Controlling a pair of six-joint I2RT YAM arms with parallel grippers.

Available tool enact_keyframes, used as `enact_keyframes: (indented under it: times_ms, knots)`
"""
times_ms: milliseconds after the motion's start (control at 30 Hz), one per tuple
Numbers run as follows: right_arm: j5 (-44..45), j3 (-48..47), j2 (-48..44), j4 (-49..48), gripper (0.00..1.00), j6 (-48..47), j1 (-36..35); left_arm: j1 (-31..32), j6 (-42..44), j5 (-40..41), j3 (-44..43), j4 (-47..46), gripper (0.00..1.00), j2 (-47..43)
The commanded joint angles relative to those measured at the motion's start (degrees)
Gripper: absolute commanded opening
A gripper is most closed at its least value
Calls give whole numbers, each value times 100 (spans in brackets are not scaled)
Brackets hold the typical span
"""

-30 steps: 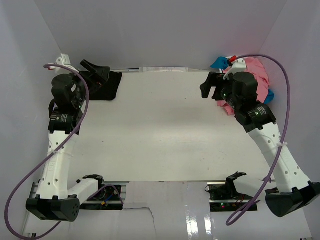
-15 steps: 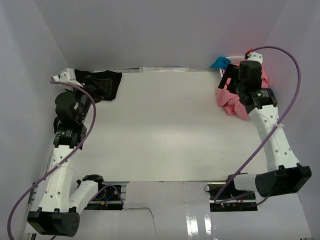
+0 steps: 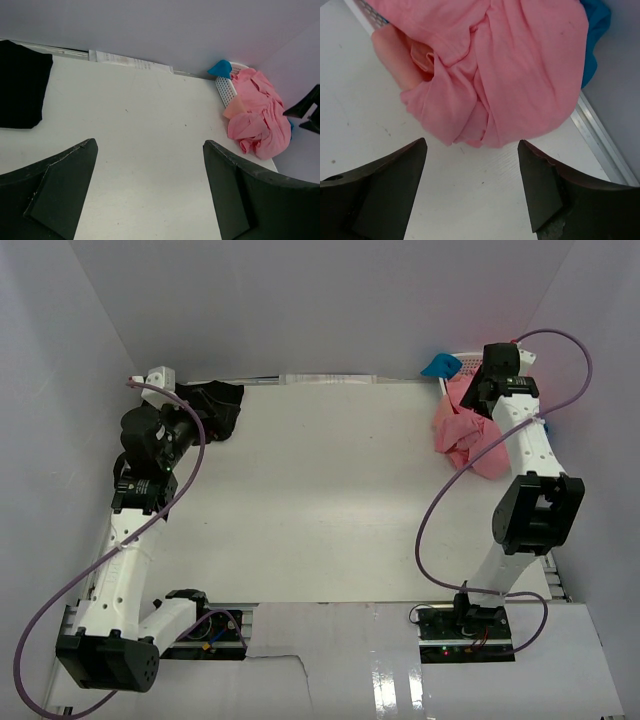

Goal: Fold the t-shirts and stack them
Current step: Put the neatly folded tshirt into the corner of the board with the left arm

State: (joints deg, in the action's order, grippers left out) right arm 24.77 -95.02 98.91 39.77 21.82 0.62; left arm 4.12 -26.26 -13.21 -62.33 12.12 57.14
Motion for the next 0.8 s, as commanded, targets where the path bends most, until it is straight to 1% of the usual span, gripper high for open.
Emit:
enact_keyframes:
  times_ms: [0, 33, 67, 200, 267, 367, 467, 567, 767]
  knots:
    - [405, -867, 416, -5, 78, 59, 131, 10, 411, -717, 27, 10, 98, 42]
    - [379, -1017, 557, 31, 73, 24, 148, 19, 403, -692, 1, 97, 98, 77]
    - [422, -1297, 837, 109, 72, 15, 175, 19, 411, -691, 10, 132, 98, 130]
    - [545, -1738, 1374, 189, 72, 24, 228, 19, 402, -788, 168, 37, 98, 130]
    - [625, -1835, 1534, 172, 74, 50, 237, 19, 376, -832, 316, -60, 98, 122]
    - [590, -2099, 1894, 180, 75, 67, 254, 10, 332, -989, 309, -69, 98, 174]
    - [485, -2336, 2254, 172, 73, 102, 315, 10, 262, -868, 326, 53, 98, 209]
    - [344, -2486, 2404, 172, 72, 129, 395, 10, 235, -753, 370, 98, 98, 209]
    - [432, -2644, 2790, 163, 71, 138, 483, 10, 209, -893, 335, 133, 98, 341]
